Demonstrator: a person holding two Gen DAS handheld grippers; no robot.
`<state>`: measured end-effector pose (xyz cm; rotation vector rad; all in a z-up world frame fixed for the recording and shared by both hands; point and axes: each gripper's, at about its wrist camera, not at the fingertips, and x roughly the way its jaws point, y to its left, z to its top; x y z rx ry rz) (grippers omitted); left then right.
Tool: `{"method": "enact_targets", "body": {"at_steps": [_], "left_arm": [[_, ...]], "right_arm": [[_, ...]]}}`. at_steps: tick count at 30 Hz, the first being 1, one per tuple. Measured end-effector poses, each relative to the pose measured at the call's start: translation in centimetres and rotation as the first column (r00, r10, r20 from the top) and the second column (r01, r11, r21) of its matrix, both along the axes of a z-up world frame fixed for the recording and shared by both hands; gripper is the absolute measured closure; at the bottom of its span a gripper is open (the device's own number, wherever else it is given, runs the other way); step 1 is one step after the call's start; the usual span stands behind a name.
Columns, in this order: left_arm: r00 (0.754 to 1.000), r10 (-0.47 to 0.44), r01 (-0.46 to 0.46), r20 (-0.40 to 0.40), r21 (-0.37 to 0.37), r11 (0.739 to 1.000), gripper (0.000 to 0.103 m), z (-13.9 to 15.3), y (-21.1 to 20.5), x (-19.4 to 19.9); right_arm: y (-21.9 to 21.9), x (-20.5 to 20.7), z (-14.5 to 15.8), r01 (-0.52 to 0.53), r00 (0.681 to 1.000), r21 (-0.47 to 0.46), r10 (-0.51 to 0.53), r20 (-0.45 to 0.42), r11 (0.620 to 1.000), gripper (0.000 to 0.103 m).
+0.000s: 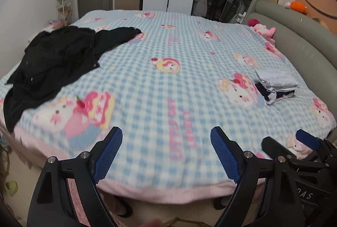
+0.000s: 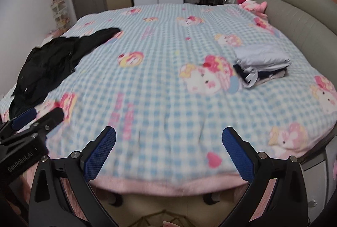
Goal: Fold clothes
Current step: 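Release the shirt and withdraw both open grippers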
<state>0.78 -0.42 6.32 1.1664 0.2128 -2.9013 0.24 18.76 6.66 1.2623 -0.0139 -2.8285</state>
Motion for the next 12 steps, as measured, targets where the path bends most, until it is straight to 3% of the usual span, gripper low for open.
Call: {"method": "enact_targets", "body": {"at_steps": [3,12], "left_arm": [[0.997,0.062,-0.062,-0.054,-0.004,0.998,0.015,-0.2,-0.2,1.7],[0.995,0.053,-0.053,-0.081,0.013,0.999,0.015,0.8,-0.9,2.9]], "right_arm": [[-0.9,1.2,-0.3,-0.024,1.0,0.015,0.024,-0.008,1.0,0.001],[-0.8,2.5,1.3,-0.009,0.997,0.023,0.011,-0.081,1.0,0.001]]}}
